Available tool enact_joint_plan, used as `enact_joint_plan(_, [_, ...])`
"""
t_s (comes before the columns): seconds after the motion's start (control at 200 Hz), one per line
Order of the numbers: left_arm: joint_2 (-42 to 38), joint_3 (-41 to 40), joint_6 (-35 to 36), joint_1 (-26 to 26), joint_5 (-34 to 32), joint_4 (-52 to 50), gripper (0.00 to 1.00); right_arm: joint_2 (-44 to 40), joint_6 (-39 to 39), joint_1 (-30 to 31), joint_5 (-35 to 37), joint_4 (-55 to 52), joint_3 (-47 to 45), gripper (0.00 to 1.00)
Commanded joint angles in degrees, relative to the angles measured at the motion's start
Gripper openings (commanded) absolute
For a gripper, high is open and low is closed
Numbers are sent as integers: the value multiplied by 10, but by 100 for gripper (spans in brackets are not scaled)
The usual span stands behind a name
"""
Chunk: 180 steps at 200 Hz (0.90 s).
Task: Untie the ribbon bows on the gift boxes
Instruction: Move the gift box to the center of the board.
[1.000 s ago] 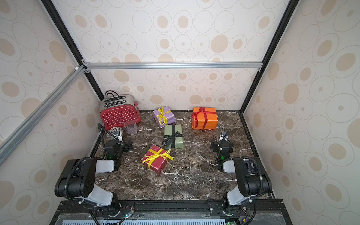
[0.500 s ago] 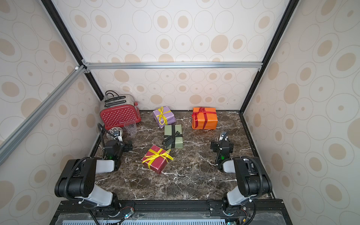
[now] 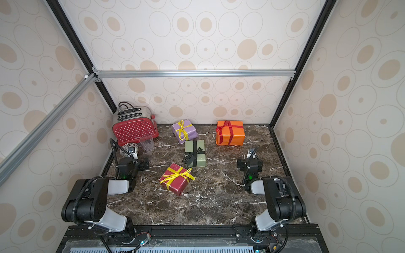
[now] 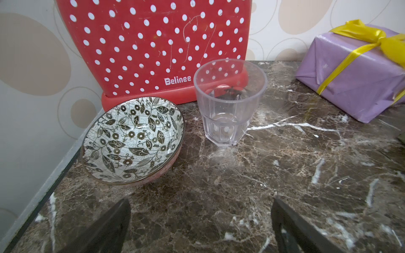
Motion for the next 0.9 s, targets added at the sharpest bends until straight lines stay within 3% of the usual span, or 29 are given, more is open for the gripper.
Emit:
enact_joint_plan(0.0, [-67,-4,0,-2,-19,-24,99,-24,-20,6,-13,-15,7,100])
enact_joint_plan(0.12, [-167,3,-17,-3,-64,-97,99,-120,-22,17,-17,-180,53,100])
enact_joint_plan(0.28, [-301,-7,-33,-55,-172,-92,99,-231,102,17,-63,-270,75,100])
enact_joint_plan(0.381, [-344,33,-166,-83,-254,-148,99,-273,214,16,-111,-356,110,100])
enact_joint_plan(0.521, [-370,98,-354,-88,-212,-263,99,-308,255,19,-310,-408,160,100])
enact_joint_plan(0.571, [-370,114,-362,-89,-169,-273,99,-328,280,19,-365,-407,156,100])
enact_joint_plan(0.741, [-359,168,-397,-88,-95,-340,99,-421,408,7,-364,-413,76,100])
enact_joint_plan(0.846, [-340,189,-416,-90,-7,-338,99,-440,414,10,-416,-417,54,100])
enact_joint_plan(0.896, [-328,199,-422,-91,53,-333,99,-438,411,28,-415,-435,46,91])
